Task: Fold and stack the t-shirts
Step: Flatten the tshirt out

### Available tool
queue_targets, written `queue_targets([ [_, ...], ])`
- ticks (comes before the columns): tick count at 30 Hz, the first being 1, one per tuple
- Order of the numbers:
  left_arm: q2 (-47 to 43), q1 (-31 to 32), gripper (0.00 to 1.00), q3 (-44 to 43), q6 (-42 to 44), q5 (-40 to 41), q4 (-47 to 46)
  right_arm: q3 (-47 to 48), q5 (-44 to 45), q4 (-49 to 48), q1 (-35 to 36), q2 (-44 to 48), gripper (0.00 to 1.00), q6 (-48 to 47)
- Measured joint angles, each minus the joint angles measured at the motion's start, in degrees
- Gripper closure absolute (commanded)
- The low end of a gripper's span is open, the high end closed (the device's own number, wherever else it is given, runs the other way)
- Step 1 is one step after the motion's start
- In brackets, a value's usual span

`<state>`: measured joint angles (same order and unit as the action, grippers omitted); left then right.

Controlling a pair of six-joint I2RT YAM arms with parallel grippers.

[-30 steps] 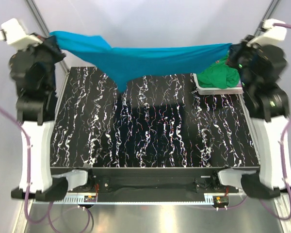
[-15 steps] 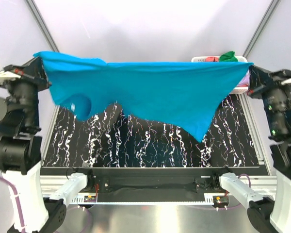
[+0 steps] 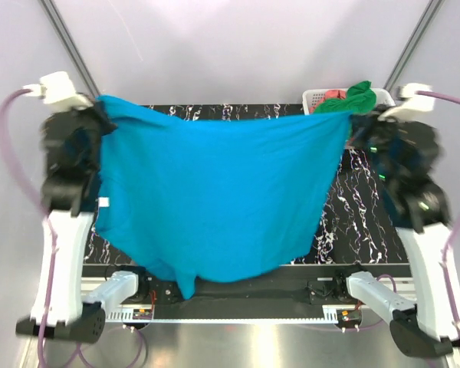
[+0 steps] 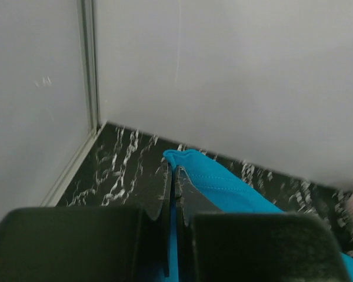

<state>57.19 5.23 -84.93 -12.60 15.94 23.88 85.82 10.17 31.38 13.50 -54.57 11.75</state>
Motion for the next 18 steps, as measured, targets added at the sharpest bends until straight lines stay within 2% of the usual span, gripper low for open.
queue_targets([
  [5,12.22,-0.46,1.0,8.83,0.98,-0.17,-5.64,-12.63,1.64,-7.98,0.0,-8.02,1.0,0.09],
  [9,23.82,-2.69,1.0,9.27,0.52,-3.61,-8.74,-14.8,1.51,-13.6,-0.09,-18.1,1.0,0.0],
  [13,37.53,-4.76,1.0,2.25,-0.11,-7.87,-10.88,-9.53,-0.04,-18.8,-0.94,-31.12,1.0,-0.2],
  [18,51.8,-5.16,1.0,-9.81,-0.92,-12.48,-13.31,2.64,-4.15,-24.02,-2.78,-47.23,1.0,-0.7],
])
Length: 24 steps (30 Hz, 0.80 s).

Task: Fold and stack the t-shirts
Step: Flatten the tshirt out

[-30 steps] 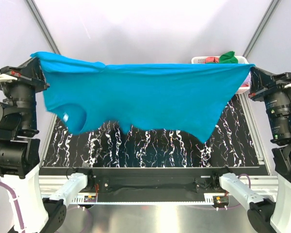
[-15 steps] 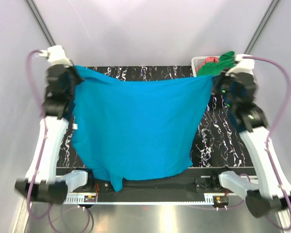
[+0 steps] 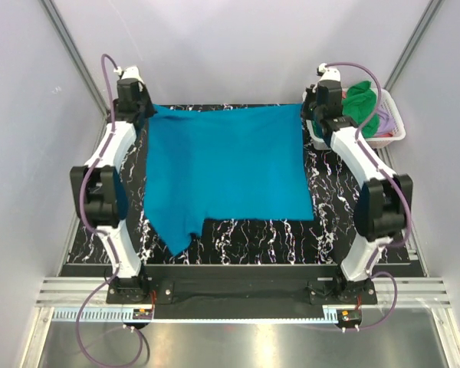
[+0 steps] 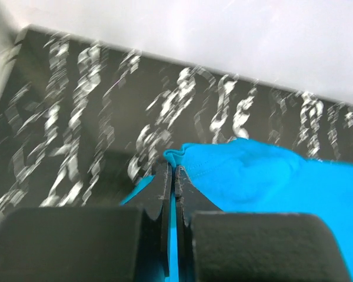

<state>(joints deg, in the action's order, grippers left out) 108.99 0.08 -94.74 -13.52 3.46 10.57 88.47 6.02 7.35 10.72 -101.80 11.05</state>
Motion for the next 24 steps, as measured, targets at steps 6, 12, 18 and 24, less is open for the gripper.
queue_targets([
  [6,13.11,0.09,1.0,-15.45,-1.55,-4.98,0.42,12.98,-5.27,-2.58,-2.86,-13.35,1.0,-0.24],
  [12,16.02,0.09,1.0,-20.44,-2.49,-6.36,0.44,21.57,-11.43,-3.5,-6.78,-20.61,1.0,0.35],
  [18,14.29,0.09,1.0,-16.28,-1.95,-6.25,-1.22,21.57,-16.39,-3.65,-9.92,-20.94,1.0,1.36],
  [24,8.17,0.15,1.0,-7.23,-0.17,-2.38,0.17,20.94,-20.74,-3.48,-11.85,-20.72,1.0,2.82],
])
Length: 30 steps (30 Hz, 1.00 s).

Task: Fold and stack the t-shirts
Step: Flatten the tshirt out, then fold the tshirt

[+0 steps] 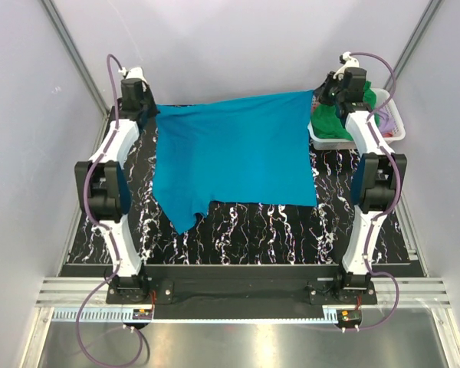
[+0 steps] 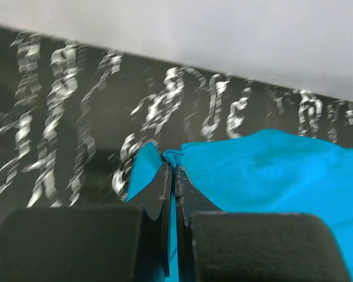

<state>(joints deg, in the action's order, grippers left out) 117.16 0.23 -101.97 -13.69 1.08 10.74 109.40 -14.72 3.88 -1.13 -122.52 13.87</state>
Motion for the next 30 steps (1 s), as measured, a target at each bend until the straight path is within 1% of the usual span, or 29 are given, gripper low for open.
queue_targets([
  [4,-10.36,-0.02,1.0,7.41,0.11,4.13,0.11,-2.05,0.76,3.13,-0.04,2.89,1.0,0.76],
  [8,-23.54,0.02,1.0,11.13,-1.05,5.77,-1.66,-4.94,2.01,8.7,0.07,11.69,1.0,1.05],
  [10,-30.47,0.07,1.0,12.81,-1.81,7.19,-3.93,-6.19,2.08,10.88,0.07,17.77,1.0,1.16],
  [13,-40.74,-0.13,1.0,17.09,-2.84,9.81,-6.12,-7.89,2.14,14.23,0.07,29.49,1.0,1.18],
  [17,-53.13,-0.7,1.0,23.82,-3.96,13.6,-5.97,-8.98,2.03,18.14,0.09,44.35,1.0,1.11],
  [19,-58.07,-0.68,1.0,25.99,-4.17,16.02,-4.2,-9.03,1.86,20.68,0.11,50.01,1.0,1.03],
  [22,-63.3,-0.68,1.0,26.75,-4.02,19.58,-0.46,-8.92,1.62,24.87,0.28,55.84,1.0,0.68],
  [25,-67.49,-0.68,1.0,26.36,-3.93,22.01,3.26,-8.61,1.55,28.41,0.37,58.82,1.0,0.66],
  [30,-69.72,-0.68,1.0,20.96,-3.58,24.11,9.99,-7.58,1.51,32.26,0.37,60.7,1.0,1.46],
])
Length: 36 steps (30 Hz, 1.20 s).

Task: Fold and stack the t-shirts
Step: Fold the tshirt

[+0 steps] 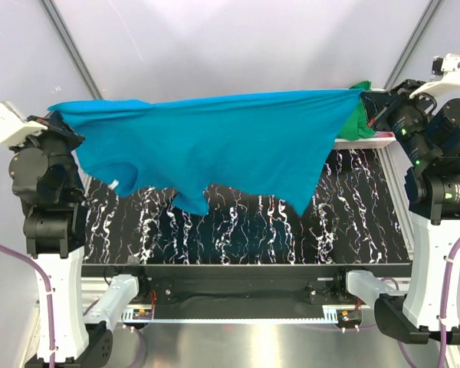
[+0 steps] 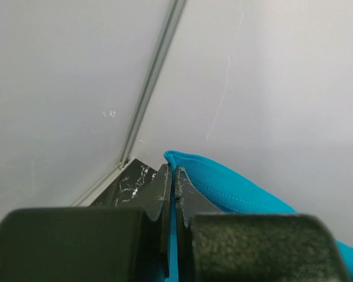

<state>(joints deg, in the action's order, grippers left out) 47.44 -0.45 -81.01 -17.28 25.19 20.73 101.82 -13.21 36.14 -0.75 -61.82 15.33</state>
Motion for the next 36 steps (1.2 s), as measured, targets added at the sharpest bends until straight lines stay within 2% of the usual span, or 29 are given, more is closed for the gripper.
queue_targets([
  [6,3.52,0.0,1.0,-4.33,2.27,2.38,-0.07,0.37,0.04,-0.11,0.02,-2.38,1.0,1.95],
  [9,9.44,0.0,1.0,-4.48,2.21,2.36,-2.03,-0.11,0.11,-3.28,0.07,-6.45,1.0,2.62],
  [13,22.25,-0.02,1.0,-3.74,1.84,1.81,-5.66,-0.98,-0.04,-8.46,0.13,-15.47,1.0,2.97],
  [16,33.99,-0.2,1.0,-4.07,1.84,0.07,-7.74,-2.43,-0.22,-13.6,0.13,-25.53,1.0,3.02],
  [23,58.9,-1.03,1.0,-11.37,2.03,-5.88,-9.25,-3.21,-2.12,-21.53,0.13,-46.58,1.0,3.96],
  [28,71.95,-1.68,1.0,-23.02,2.25,-11.17,-10.14,3.56,-4.55,-25.07,0.11,-59.56,1.0,4.0],
  [33,76.11,-1.79,1.0,-27.82,1.95,-15.04,-11.82,14.14,-5.97,-26.6,-0.04,-68.28,1.0,3.72],
  [36,76.89,-1.92,1.0,-28.89,0.72,-17.31,-13.4,17.7,-5.99,-27.28,-0.15,-69.75,1.0,3.67],
])
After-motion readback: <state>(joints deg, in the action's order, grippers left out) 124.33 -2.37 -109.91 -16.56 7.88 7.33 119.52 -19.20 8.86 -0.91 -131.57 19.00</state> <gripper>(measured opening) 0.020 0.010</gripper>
